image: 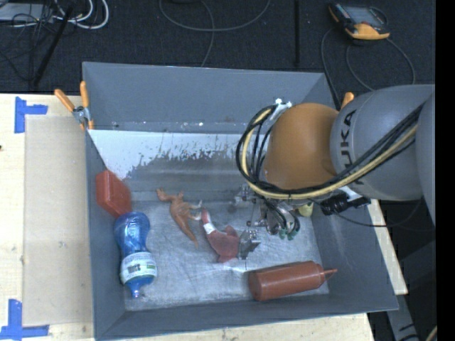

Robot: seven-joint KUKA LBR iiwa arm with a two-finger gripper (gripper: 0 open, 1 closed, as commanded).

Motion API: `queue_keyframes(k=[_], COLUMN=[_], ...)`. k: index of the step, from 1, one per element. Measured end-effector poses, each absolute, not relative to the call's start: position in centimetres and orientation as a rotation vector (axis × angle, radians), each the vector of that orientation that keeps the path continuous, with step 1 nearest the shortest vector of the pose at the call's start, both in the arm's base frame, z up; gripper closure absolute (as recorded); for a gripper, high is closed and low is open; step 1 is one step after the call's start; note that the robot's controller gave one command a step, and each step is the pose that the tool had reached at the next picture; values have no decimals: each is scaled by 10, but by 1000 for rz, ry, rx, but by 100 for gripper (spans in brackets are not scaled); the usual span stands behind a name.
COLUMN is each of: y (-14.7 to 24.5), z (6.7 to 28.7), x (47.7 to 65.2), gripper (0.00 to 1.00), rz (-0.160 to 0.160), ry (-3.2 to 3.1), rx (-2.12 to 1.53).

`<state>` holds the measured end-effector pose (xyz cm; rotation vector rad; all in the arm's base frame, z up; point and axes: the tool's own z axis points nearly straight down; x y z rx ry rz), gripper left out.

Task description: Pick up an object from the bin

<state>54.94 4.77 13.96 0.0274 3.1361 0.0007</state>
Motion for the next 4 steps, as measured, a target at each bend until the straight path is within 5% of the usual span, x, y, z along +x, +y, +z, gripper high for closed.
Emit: queue_keyframes(k=[1, 2, 3, 4], y=[46, 70, 70, 75], z=[84, 73, 73, 101], x=[546, 514, 514, 519], gripper=[0, 100, 100, 100], rz=[2, 3, 3, -3], ry=[3140, 3131, 3131, 3147], rx=[56, 192, 192, 182])
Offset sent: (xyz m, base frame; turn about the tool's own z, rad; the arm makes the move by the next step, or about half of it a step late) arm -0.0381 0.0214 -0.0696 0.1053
